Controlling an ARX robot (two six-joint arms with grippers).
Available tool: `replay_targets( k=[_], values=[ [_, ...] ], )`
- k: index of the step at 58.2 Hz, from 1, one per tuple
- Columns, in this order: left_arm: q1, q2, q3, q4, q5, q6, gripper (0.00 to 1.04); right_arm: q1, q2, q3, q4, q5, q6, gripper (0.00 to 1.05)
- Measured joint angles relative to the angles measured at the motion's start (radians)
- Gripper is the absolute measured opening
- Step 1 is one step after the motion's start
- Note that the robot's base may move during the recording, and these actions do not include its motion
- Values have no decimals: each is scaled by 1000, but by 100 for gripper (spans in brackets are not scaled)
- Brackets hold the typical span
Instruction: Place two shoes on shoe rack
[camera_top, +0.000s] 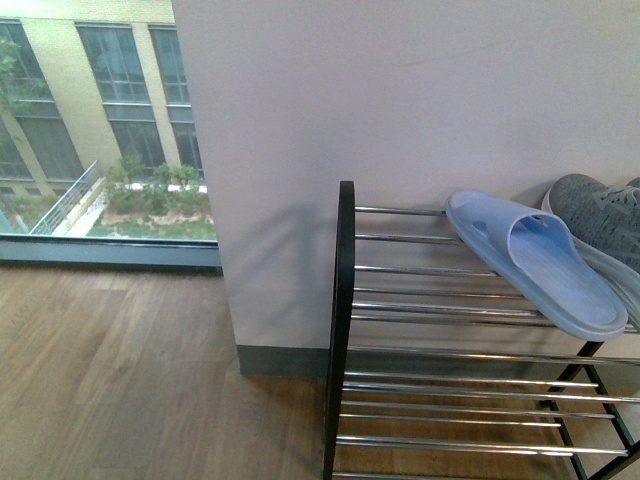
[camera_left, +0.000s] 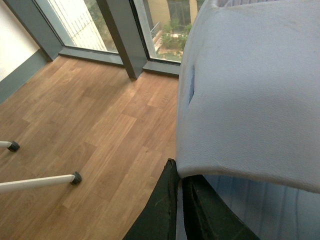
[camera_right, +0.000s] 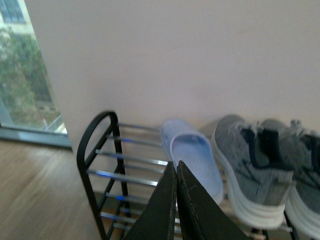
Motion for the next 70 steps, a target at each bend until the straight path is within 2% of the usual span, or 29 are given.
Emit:
replay_targets(
  k=[4, 23, 29, 41, 56, 58, 70],
  values=[
    [0, 0, 0, 0, 0, 0, 2, 0, -71, 0, -66, 2, 0, 2],
    [0, 0, 0, 0, 0, 0, 2, 2, -100, 0, -76, 2, 0, 2],
    [0, 0, 0, 0, 0, 0, 2, 2, -100, 0, -76, 2, 0, 16],
    [0, 0, 0, 0, -1, 0, 2, 2, -100, 0, -76, -2, 0, 55],
    [0, -1, 0, 0, -3, 0, 2, 2, -101, 0, -76, -2, 0, 94],
    [0, -1, 0, 0, -3, 0, 2, 2, -101, 0, -76, -2, 1, 97],
    [0, -2, -2, 2, 4, -1, 2, 2, -102, 0, -79, 3, 1, 95]
  ],
)
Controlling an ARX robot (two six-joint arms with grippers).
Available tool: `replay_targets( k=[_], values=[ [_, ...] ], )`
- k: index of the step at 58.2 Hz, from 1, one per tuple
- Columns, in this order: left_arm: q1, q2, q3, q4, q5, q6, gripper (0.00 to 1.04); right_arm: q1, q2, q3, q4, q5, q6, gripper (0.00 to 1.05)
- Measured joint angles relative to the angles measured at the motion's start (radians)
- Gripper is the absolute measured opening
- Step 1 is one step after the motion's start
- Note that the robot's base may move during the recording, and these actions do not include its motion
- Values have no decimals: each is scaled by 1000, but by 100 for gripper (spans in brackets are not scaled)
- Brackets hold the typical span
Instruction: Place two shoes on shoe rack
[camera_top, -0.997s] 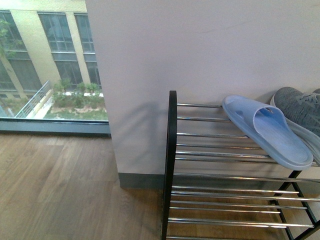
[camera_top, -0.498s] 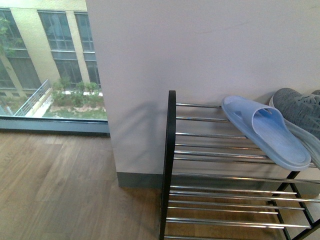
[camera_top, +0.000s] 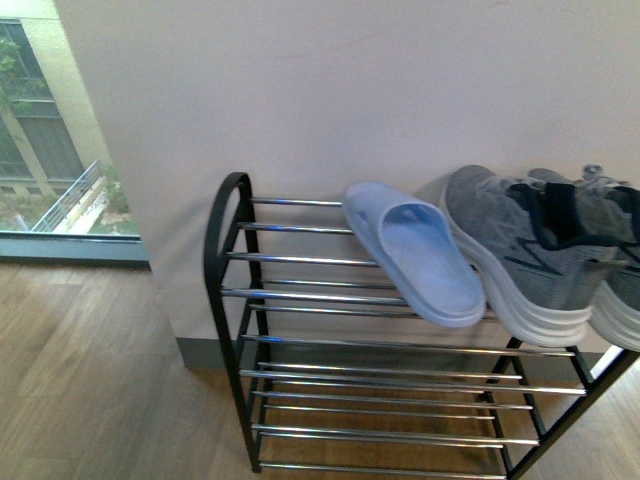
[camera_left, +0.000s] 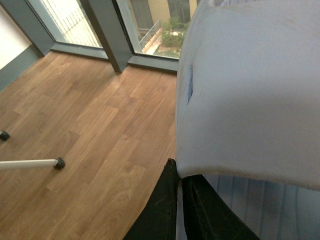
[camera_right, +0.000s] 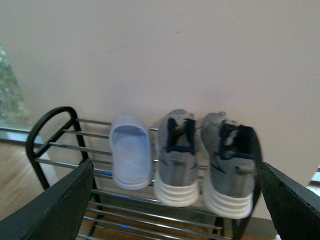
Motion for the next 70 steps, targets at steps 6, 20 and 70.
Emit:
replay_targets(
  k=[6, 20, 70],
  values=[
    [-132, 82, 15, 196, 10, -128, 2, 1, 0, 0, -1, 5, 2, 95],
    [-360, 615, 325, 354, 45, -407, 2, 2, 0, 0, -1, 2, 3, 95],
    [-507, 1550, 951, 204, 105, -521, 2, 2, 0, 0, -1, 2, 3, 95]
  ],
)
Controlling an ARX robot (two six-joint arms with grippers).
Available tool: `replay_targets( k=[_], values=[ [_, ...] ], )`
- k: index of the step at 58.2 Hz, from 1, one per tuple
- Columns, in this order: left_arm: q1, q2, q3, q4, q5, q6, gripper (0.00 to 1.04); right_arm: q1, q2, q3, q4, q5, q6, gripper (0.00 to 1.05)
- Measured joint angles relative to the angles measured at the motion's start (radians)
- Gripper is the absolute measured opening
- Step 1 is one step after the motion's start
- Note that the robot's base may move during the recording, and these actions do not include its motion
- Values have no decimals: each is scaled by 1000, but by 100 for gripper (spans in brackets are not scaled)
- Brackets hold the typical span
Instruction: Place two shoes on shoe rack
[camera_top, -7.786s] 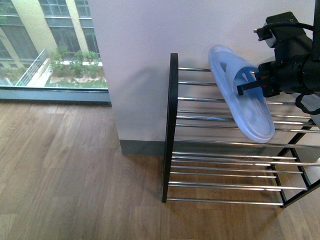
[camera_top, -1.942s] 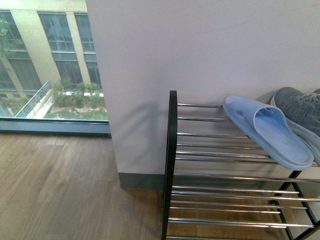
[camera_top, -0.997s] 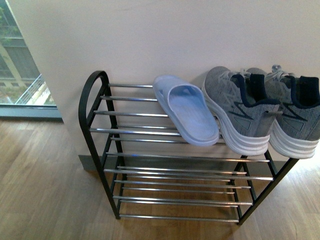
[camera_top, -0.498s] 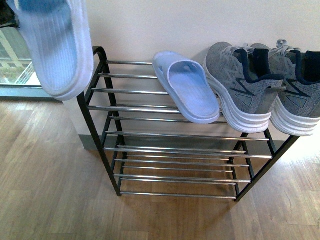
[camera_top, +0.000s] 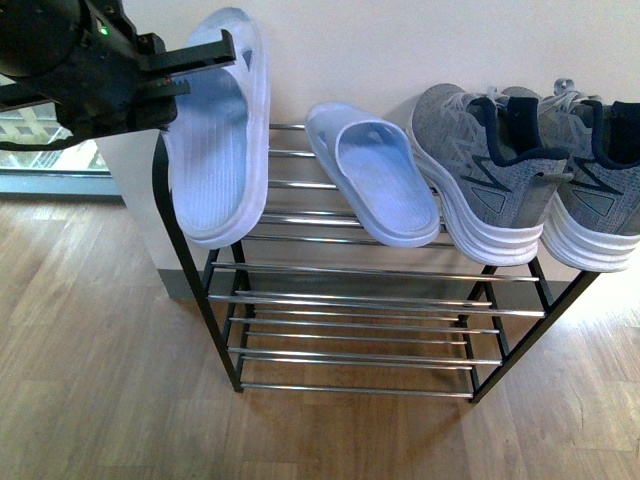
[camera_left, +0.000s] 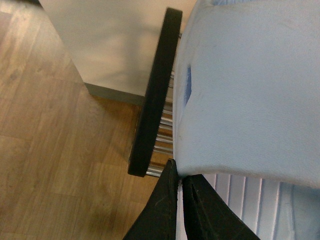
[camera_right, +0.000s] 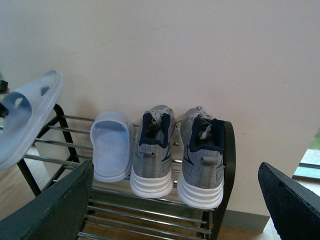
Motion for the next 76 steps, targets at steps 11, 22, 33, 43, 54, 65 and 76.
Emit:
replay_targets(
  k=[11, 22, 33, 43, 54, 65, 76],
  values=[
    [-14, 87, 84, -32, 16, 1, 2, 0, 0, 0, 0, 0, 0, 95],
    [-31, 143, 114, -53, 26, 3, 2, 0, 0, 0, 0, 0, 0, 95],
    [-37, 198, 153, -70, 22, 2, 2, 0, 0, 0, 0, 0, 0, 95],
    [-37, 246, 190, -78, 26, 20, 2, 0, 0, 0, 0, 0, 0, 95],
    [-40, 300, 266, -99, 19, 63, 2, 0, 0, 0, 0, 0, 0, 95],
    [-39, 346, 341, -115, 0, 122, 2, 0, 0, 0, 0, 0, 0, 95],
    [-39, 354, 353, -111, -3, 145, 2, 0, 0, 0, 0, 0, 0, 95]
  ],
)
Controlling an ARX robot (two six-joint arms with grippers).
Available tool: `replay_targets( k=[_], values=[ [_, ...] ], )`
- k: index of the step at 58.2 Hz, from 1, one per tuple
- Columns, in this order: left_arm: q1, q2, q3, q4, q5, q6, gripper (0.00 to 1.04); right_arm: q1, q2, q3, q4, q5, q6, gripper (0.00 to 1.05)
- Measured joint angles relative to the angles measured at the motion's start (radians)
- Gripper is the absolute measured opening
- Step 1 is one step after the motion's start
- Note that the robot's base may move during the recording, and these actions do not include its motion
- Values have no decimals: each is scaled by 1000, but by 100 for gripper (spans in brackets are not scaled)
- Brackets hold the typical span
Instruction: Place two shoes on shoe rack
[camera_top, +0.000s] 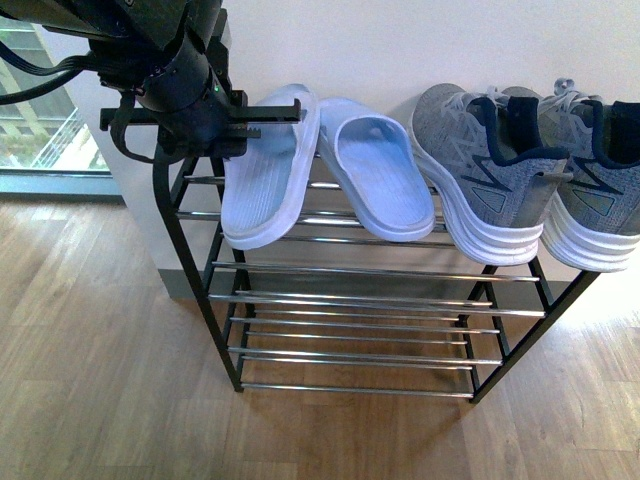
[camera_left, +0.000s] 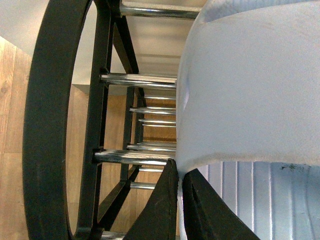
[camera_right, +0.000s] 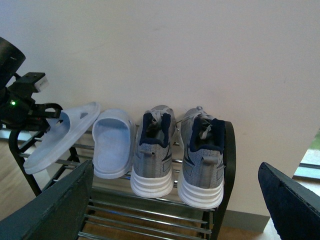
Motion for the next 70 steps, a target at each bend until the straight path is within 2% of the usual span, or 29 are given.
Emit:
replay_targets(
  k=[8, 13, 23, 34, 40, 51, 52, 55, 61, 65, 70],
  values=[
    [0, 5, 4, 16, -11, 14, 2, 0, 0, 0, 0, 0, 0, 95],
    [2, 5, 3, 29, 4, 18, 15, 0, 0, 0, 0, 0, 0, 95],
    [4, 3, -7, 53, 41, 33, 56, 0, 0, 0, 0, 0, 0, 95],
    [-21, -130, -92, 13, 199, -62, 97, 0, 0, 0, 0, 0, 0, 95],
    [-37, -293, -209, 37, 203, -97, 95, 0, 0, 0, 0, 0, 0, 95],
    [13, -560, -472, 128, -1, -50, 95, 0, 0, 0, 0, 0, 0, 95],
    [19, -570, -503, 170, -32, -23, 94, 0, 0, 0, 0, 0, 0, 95],
    [37, -587, -612, 442, -130, 55, 85, 0, 0, 0, 0, 0, 0, 95],
    [71, -605, -818, 871, -138, 169, 69, 0, 0, 0, 0, -3, 0, 95],
    [86, -644, -921, 1046, -113, 206, 58, 0, 0, 0, 0, -3, 0, 95],
    [106, -719, -997, 1140, -88, 229, 46, 0, 0, 0, 0, -3, 0, 95]
  ],
)
